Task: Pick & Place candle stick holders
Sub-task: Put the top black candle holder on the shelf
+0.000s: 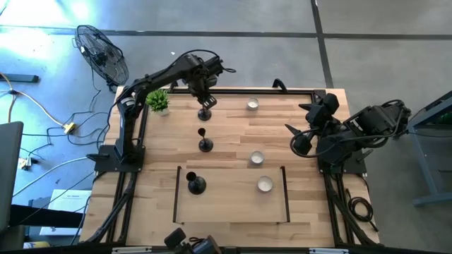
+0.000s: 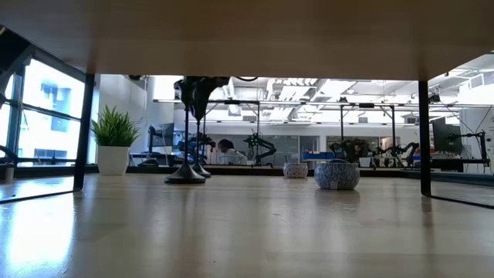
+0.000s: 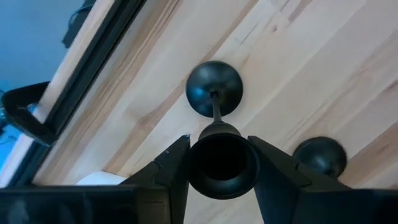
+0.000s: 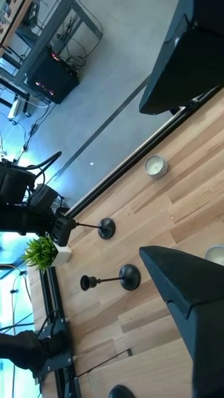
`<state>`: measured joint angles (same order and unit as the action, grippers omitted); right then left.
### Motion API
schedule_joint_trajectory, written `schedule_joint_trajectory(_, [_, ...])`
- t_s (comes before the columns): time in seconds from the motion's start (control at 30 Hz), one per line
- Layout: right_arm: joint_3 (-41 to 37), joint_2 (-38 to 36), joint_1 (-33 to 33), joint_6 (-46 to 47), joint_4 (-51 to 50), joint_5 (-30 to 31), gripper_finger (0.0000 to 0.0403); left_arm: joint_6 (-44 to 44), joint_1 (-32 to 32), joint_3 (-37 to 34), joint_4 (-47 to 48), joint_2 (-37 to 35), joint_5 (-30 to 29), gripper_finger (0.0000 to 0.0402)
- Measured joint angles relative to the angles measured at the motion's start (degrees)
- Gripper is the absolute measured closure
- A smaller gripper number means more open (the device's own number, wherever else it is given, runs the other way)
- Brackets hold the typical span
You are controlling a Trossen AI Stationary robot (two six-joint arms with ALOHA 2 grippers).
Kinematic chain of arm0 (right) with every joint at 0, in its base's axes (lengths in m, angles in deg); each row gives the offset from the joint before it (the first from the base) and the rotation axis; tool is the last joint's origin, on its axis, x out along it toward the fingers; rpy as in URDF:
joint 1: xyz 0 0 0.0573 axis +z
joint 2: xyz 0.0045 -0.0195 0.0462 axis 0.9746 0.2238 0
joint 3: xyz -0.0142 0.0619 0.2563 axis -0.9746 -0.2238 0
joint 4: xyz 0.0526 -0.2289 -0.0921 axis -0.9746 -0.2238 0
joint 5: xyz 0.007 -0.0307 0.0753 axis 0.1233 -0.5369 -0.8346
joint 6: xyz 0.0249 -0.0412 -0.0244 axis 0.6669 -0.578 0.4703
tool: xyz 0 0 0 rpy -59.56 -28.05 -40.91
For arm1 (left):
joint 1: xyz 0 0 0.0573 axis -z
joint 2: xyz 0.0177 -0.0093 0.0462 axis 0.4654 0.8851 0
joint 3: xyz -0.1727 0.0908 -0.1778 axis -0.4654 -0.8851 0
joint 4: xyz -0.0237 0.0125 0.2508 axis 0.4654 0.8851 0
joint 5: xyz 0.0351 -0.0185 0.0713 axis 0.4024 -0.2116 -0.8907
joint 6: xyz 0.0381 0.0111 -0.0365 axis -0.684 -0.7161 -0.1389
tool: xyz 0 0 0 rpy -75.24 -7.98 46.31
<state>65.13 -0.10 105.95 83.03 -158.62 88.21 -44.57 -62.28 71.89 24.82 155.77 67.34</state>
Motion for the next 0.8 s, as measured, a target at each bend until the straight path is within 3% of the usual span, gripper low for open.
schedule_joint_trajectory(0.2, [0.0,0.0,0.0,-0.05,0.0,0.57,0.0045,-1.68,2.62,2.5,4.41,-0.46,-2.22,0.0269])
schedule_joint_trajectory(0.53, [0.01,0.0,-0.01,-1.37,0.01,2.32,0.0045,-1.7,10.76,23.34,9.31,-0.88,-4.5,0.0269])
schedule_joint_trajectory(0.67, [0.0,0.0,0.0,-1.49,0.0,4.09,0.0045,-1.87,14.13,19.76,2.43,-7.54,-4.97,0.0269])
schedule_joint_trajectory(0.8, [0.0,0.0,-0.02,-1.53,0.0,4.79,0.0045,2.09,16.75,20.94,4.23,-10.84,-5.22,0.0269])
